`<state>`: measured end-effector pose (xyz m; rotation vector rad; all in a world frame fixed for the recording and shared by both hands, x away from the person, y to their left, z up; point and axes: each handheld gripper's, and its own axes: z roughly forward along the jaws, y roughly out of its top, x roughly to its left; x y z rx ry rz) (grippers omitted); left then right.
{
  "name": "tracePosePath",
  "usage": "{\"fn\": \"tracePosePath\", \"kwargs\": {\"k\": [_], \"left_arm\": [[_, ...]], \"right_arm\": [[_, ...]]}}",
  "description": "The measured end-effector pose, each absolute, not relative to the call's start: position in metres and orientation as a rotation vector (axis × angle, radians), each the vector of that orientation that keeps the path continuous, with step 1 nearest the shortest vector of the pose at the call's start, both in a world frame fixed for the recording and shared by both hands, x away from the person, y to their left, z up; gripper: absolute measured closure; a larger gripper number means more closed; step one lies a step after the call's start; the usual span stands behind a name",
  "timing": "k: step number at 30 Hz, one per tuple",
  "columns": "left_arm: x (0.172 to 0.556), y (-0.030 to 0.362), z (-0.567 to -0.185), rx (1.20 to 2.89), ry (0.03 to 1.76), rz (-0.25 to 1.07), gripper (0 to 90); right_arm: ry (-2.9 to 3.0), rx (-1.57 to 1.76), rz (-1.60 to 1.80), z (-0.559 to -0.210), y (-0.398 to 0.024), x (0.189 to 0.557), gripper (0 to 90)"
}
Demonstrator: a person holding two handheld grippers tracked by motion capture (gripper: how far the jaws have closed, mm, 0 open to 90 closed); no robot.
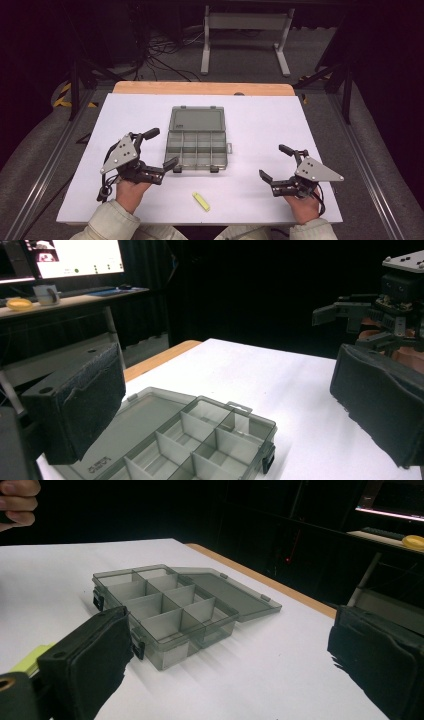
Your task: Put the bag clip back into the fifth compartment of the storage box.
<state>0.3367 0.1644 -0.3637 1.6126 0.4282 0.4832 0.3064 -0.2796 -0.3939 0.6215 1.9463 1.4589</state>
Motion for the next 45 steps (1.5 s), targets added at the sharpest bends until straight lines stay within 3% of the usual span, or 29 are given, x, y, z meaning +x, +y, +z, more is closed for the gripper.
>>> {"fn": "tracePosePath", "kwargs": {"k": [21, 27, 31, 32, 39, 41, 45], "left_arm": [[0.355, 0.128, -0.366, 1.67, 0.389, 0.401, 1.7], [0.354, 0.127, -0.365, 1.715, 0.347, 0.334, 10.8], [0.354, 0.127, -0.361, 1.774, 0.308, 0.273, 36.5], [0.353, 0.126, -0.36, 1.795, 0.298, 0.26, 36.5], [0.35, 0.121, -0.353, 1.931, 0.255, 0.215, 81.4], [0.35, 0.118, -0.351, 1.982, 0.242, 0.207, 88.7], [0.349, 0.112, -0.348, 2.059, 0.242, 0.19, 89.8]], "right_arm": [[1.952, 0.621, 1.463, -0.394, -0.28, 0.307, 3.8], [1.951, 0.62, 1.462, -0.394, -0.279, 0.307, 3.9], [1.957, 0.621, 1.46, -0.394, -0.279, 0.307, 4.0], [1.956, 0.621, 1.462, -0.394, -0.28, 0.307, 4.0], [1.959, 0.62, 1.464, -0.395, -0.28, 0.307, 4.1], [1.959, 0.621, 1.463, -0.395, -0.28, 0.307, 4.2], [1.961, 0.62, 1.464, -0.395, -0.28, 0.307, 4.2]]}}
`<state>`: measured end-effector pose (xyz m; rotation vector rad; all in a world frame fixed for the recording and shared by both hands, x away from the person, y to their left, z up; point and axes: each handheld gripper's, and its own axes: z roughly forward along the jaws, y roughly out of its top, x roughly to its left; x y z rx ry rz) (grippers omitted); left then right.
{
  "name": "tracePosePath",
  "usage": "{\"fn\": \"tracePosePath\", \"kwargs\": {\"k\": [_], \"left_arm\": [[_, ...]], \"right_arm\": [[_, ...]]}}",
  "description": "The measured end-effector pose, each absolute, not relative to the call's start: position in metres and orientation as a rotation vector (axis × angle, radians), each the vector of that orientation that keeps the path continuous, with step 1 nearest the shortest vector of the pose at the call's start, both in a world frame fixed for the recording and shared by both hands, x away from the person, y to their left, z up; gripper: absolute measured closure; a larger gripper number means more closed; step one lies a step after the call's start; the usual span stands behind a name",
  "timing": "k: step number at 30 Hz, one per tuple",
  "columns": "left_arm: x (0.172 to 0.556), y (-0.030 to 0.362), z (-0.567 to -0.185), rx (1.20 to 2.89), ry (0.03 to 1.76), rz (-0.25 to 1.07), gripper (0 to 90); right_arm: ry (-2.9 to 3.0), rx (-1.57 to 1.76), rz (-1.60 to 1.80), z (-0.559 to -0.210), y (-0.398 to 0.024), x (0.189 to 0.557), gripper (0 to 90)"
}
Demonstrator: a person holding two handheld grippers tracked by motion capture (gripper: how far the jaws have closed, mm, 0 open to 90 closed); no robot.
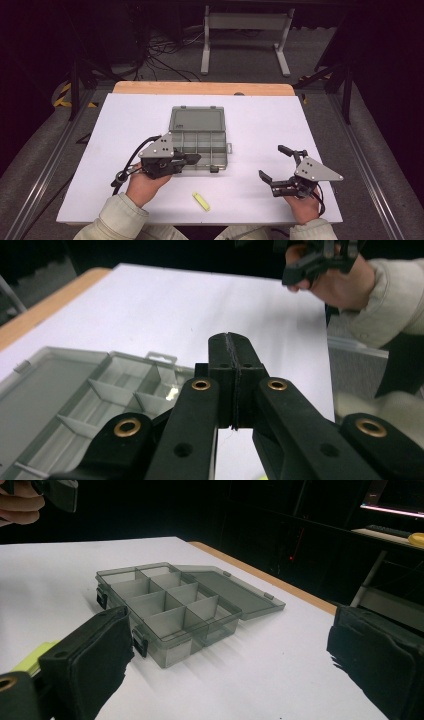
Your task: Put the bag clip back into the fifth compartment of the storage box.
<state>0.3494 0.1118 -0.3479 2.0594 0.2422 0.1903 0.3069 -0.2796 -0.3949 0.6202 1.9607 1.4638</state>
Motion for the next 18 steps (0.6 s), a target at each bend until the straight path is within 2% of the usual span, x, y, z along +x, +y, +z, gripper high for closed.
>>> {"fn": "tracePosePath", "kwargs": {"k": [13, 18], "left_arm": [[0.354, 0.082, -0.358, 2.322, 0.215, 0.099, 89.8], [0.354, 0.074, -0.365, 2.373, 0.216, 0.064, 89.8]], "right_arm": [[1.965, 0.619, 1.462, -0.395, -0.28, 0.307, 4.4], [1.966, 0.618, 1.463, -0.395, -0.28, 0.307, 4.4]]}}
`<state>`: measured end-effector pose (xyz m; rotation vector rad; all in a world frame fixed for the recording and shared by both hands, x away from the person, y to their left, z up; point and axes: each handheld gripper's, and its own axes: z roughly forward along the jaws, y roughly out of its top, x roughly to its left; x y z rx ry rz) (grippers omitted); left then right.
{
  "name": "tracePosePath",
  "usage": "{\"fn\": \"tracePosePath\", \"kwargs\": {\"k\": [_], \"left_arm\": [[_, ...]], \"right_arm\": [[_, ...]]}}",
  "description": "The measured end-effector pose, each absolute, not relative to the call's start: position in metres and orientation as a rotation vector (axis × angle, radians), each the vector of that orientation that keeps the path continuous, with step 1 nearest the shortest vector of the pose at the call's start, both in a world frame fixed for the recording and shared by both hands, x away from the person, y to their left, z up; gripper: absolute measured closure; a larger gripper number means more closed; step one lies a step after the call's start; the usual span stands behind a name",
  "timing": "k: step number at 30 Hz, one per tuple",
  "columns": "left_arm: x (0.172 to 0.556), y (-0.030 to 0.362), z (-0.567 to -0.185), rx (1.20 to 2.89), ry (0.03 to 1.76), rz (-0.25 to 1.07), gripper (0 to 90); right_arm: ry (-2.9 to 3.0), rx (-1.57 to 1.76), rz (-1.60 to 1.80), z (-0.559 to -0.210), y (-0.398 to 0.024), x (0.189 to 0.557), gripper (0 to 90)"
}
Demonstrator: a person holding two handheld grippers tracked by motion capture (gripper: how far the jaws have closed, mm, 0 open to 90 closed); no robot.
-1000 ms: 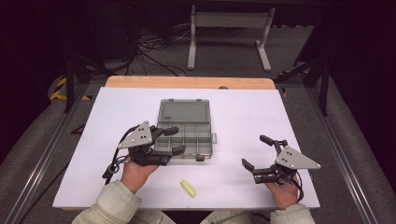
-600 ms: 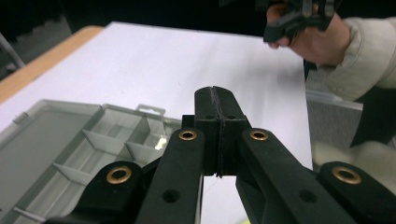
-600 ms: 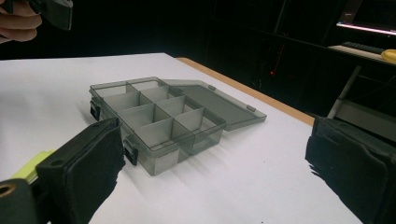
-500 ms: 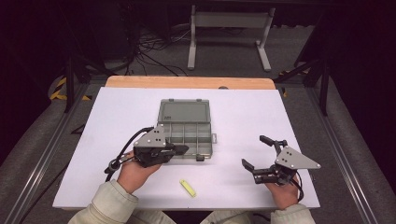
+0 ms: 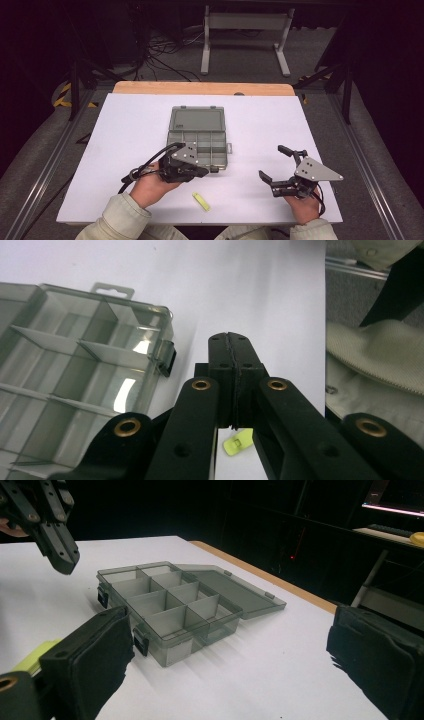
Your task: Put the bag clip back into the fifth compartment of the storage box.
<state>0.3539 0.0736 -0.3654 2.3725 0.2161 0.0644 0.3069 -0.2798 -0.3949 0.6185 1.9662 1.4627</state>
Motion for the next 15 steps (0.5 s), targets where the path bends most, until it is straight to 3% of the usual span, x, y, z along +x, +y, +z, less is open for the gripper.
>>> {"fn": "tracePosePath", "kwargs": {"k": [15], "left_arm": [[0.363, 0.059, -0.399, 2.566, 0.225, -0.047, 88.9]], "right_arm": [[1.968, 0.616, 1.466, -0.395, -0.28, 0.307, 4.4]]}}
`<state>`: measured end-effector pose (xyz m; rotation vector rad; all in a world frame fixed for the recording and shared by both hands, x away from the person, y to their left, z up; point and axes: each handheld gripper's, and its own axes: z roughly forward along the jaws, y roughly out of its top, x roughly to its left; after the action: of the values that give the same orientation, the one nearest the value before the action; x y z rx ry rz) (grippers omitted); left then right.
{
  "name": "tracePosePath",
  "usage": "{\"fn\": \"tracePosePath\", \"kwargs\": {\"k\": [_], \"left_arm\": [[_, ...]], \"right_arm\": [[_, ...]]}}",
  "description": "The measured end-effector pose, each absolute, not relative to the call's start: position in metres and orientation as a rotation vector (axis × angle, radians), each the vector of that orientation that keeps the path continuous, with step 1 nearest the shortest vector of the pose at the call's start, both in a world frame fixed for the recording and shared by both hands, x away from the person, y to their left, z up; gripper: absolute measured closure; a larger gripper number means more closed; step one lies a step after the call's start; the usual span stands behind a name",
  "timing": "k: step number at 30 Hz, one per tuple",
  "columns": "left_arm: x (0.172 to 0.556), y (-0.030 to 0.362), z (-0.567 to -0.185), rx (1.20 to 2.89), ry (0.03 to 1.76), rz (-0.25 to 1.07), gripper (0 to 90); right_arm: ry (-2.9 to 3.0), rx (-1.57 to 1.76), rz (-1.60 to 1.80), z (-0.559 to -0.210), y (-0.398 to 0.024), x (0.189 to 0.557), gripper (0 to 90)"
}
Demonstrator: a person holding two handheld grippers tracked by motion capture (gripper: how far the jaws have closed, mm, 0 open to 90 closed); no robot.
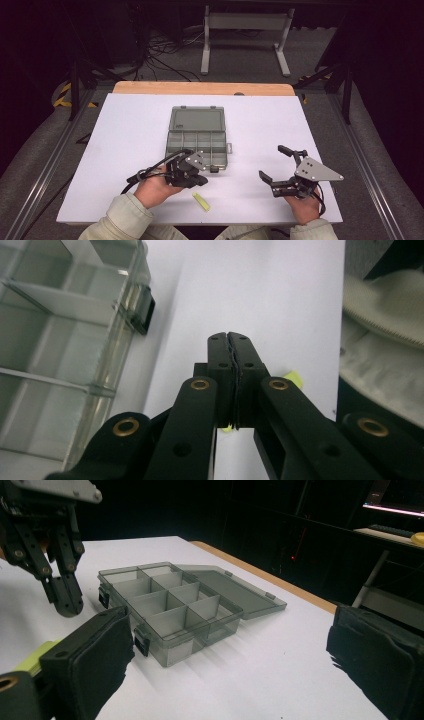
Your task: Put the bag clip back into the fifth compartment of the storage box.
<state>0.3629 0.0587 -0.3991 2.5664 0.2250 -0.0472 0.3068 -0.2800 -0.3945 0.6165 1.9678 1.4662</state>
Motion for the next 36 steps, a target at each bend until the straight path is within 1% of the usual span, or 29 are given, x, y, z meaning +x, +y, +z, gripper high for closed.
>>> {"fn": "tracePosePath", "kwargs": {"k": [10, 28, 36], "left_arm": [[0.365, 0.053, -0.412, 2.645, 0.238, -0.094, 89.2], [0.366, 0.048, -0.43, 2.702, 0.237, -0.129, 89.2], [0.365, 0.05, -0.43, 2.744, 0.225, -0.155, 89.3]], "right_arm": [[1.969, 0.615, 1.469, -0.394, -0.28, 0.307, 4.5], [1.974, 0.619, 1.475, -0.394, -0.281, 0.306, 4.5], [1.977, 0.62, 1.48, -0.394, -0.28, 0.306, 4.6]]}}
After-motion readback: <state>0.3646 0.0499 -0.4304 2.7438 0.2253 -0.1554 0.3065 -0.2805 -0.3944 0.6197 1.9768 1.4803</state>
